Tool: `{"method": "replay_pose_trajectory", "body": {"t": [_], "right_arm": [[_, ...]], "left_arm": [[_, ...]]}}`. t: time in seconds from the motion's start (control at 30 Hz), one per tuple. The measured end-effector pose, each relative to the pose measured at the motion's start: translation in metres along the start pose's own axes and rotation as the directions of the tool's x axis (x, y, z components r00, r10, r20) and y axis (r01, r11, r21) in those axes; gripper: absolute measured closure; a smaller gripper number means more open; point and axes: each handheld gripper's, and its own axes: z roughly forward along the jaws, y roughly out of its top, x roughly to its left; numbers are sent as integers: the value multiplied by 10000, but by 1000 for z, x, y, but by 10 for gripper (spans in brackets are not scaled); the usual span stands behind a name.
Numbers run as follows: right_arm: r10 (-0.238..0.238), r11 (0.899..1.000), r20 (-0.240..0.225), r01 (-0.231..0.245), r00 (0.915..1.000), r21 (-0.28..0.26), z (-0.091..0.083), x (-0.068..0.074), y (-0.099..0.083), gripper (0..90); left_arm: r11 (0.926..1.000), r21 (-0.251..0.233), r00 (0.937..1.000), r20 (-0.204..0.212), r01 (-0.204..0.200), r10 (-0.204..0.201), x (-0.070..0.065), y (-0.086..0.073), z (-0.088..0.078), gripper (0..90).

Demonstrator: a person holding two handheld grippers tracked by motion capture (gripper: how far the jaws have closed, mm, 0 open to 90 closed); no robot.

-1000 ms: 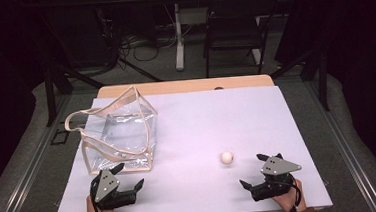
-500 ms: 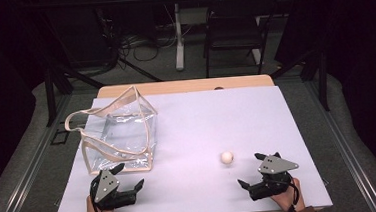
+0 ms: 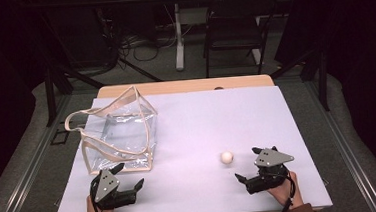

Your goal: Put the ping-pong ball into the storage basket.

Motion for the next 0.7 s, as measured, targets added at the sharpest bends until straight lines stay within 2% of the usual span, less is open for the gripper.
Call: {"method": "replay_pose_trajectory", "body": {"t": [0.7], "right_arm": [[-127, 9995, -150, 132, 9998, 303, 16, 0, 19, 0]], "left_arm": [[10000, 21, 10000, 30, -21, 21, -1, 0, 0, 161]]}}
